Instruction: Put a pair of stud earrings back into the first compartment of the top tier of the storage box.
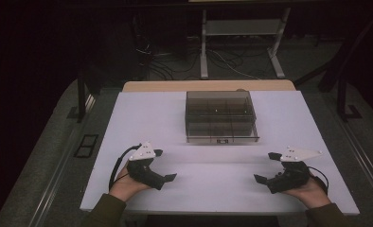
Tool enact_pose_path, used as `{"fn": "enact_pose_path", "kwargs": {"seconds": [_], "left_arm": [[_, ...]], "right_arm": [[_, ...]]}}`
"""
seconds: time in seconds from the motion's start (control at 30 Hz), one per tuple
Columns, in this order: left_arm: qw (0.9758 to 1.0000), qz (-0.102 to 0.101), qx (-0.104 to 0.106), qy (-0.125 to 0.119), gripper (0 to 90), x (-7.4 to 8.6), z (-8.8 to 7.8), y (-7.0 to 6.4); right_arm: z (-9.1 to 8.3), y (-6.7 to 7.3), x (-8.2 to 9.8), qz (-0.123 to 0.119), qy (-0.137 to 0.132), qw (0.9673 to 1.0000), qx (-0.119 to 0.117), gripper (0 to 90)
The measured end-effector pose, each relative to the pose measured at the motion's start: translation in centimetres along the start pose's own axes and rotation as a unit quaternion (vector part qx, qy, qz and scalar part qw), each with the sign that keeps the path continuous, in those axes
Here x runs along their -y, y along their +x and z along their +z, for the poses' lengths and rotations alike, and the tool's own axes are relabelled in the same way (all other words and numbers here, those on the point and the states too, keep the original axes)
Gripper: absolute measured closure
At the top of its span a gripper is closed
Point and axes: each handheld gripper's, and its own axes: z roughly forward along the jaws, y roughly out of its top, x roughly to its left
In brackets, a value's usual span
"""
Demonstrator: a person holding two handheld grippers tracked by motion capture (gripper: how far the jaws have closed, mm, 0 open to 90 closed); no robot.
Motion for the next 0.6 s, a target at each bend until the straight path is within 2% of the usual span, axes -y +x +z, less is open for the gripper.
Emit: {"fn": "enact_pose_path", "kwargs": {"seconds": [0.33, 0.6], "left_arm": [[1.0, -0.005, 0.001, -0.001, 0.0, 0.1, 0.0, -0.1], [1.0, -0.004, -0.003, 0.002, 0.0, 0.2, -0.1, -0.1]], "right_arm": [[-0.4, -0.3, -0.2, -0.002, 0.011, 0.9999, 0.009, 2.4], [-1.1, -1.2, -0.2, 0.002, 0.016, 0.9997, 0.017, 4.0]]}}
